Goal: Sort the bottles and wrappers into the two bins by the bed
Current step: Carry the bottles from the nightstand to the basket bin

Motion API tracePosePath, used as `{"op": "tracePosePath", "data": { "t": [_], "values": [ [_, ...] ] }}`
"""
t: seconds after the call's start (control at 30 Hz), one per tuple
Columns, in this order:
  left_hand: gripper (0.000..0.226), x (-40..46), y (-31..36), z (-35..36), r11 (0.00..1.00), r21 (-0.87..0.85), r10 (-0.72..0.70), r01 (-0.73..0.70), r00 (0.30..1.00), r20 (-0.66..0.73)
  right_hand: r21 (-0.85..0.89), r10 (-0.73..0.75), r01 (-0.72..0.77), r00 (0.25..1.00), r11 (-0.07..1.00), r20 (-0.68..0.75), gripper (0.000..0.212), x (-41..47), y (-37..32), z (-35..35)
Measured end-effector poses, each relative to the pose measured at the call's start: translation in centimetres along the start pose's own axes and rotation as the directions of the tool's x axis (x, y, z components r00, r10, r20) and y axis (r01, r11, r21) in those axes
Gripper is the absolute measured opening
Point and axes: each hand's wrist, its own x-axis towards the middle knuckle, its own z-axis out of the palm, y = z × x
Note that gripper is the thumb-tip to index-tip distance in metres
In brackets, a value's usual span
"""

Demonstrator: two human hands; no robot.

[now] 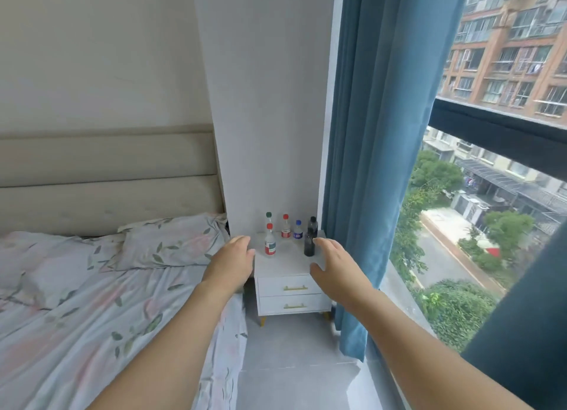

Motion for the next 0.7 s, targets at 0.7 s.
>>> {"op": "tracePosePath", "data": {
  "t": [0.7],
  "values": [
    [0.043, 44.9, -11.1, 6.1, 0.985, 0.157, -0.085, 0.065, 0.988, 0.125, 0.131, 0.082, -0.111, 0.973, 0.985, 0.214, 0.051, 46.3, 9.9, 7.6]
  ]
}}
